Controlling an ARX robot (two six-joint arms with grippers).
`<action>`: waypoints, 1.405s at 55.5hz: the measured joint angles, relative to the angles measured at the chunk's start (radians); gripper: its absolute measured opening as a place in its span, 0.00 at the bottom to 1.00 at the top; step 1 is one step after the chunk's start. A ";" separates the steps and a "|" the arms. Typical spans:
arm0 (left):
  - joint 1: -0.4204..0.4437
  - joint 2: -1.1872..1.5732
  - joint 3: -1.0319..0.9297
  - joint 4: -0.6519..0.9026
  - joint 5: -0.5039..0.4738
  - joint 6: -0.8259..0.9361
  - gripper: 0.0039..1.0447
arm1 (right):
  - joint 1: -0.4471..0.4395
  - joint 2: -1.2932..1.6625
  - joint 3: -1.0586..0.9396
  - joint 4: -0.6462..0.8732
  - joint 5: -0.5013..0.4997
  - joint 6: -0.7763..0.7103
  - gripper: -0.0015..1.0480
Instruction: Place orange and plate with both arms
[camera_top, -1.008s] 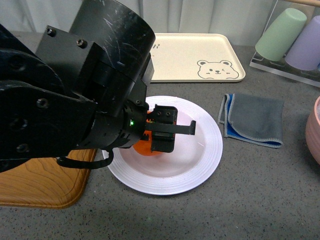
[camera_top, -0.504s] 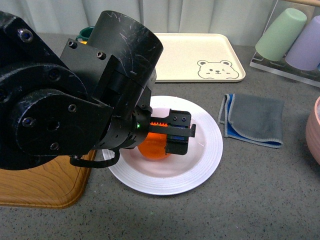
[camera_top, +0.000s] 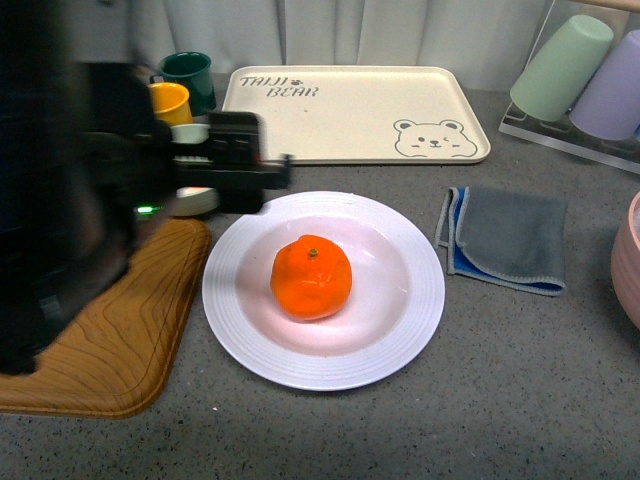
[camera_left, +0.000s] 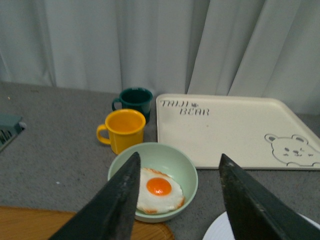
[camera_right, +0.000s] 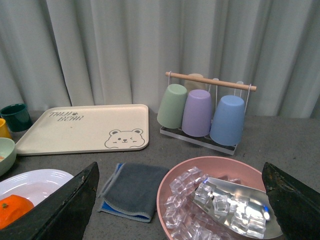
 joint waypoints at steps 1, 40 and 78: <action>0.005 -0.013 -0.009 0.002 0.007 0.002 0.44 | 0.000 0.000 0.000 0.000 0.000 0.000 0.91; 0.260 -0.743 -0.323 -0.432 0.266 0.037 0.03 | 0.000 0.000 0.000 0.000 0.000 0.000 0.91; 0.393 -1.252 -0.364 -0.863 0.393 0.038 0.03 | 0.000 0.000 0.000 0.000 0.000 0.000 0.91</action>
